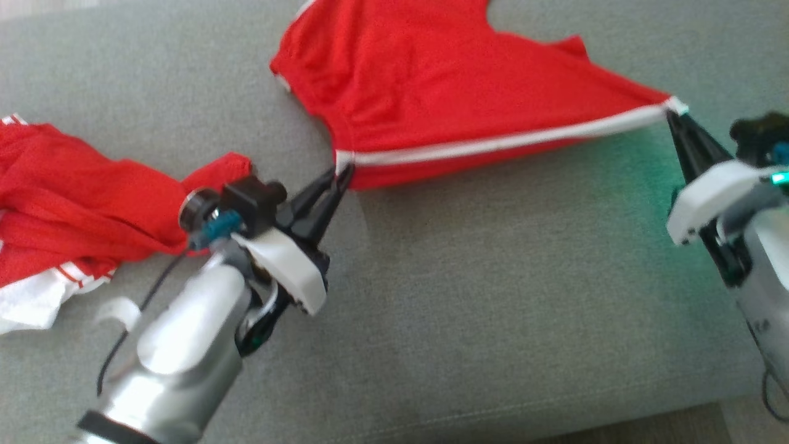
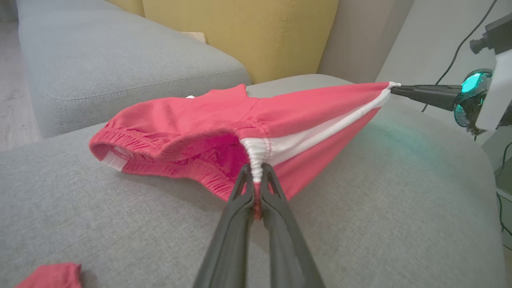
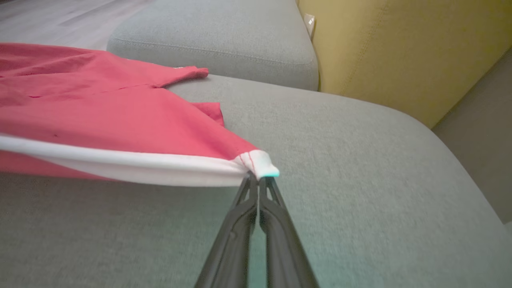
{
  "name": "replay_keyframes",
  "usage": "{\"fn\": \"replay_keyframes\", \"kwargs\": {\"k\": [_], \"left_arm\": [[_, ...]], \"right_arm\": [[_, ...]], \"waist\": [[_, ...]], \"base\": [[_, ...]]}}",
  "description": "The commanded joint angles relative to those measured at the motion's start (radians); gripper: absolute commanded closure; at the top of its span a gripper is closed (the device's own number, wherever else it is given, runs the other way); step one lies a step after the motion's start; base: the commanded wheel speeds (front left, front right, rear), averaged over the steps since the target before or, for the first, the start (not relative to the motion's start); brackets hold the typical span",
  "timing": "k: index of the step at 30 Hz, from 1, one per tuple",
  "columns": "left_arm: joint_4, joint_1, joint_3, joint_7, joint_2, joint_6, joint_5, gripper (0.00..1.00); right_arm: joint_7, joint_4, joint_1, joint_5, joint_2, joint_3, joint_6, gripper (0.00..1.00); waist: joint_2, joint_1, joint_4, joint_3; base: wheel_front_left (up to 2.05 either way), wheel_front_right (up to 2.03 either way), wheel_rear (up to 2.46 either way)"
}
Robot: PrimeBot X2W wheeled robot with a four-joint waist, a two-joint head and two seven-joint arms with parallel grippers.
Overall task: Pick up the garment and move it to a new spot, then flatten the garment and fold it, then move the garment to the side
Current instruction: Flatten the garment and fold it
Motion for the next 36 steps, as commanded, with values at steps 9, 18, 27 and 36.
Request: {"fn": "replay_keyframes", "kwargs": {"k": [9, 18, 27, 36], "left_arm": [[-0.079, 0.137, 0.05, -0.005, 0.01, 0.002, 0.05, 1.0], [-0.156, 0.287, 0.047, -0.005, -0.003, 0.002, 0.076, 1.0], [-0.219, 0.358, 0.031, -0.005, -0.007, 0.002, 0.082, 1.0], [-0.231, 0.271, 0.055, -0.005, -0.018, 0.002, 0.091, 1.0]], "right_arm": [[0.041, -0.167, 0.207, 0.061, -0.11, -0.033, -0.001, 1.0], [0.102, -0.338, 0.416, 0.054, -0.156, -0.174, -0.001, 1.0], [0.204, -0.567, 0.61, 0.009, -0.146, -0.349, -0.001, 1.0], [0.302, -0.75, 0.596, -0.061, -0.091, -0.463, -0.001, 1.0]], "waist": [[-0.0001, 0.0001, -0.021, -0.117], [-0.0001, 0.0001, -0.028, -0.187], [-0.0001, 0.0001, -0.019, -0.207], [-0.0001, 0.0001, 0.021, -0.149]], "base": [[0.0, 0.0, 0.0], [0.0, 0.0, 0.0], [0.0, 0.0, 0.0], [0.0, 0.0, 0.0]]}}
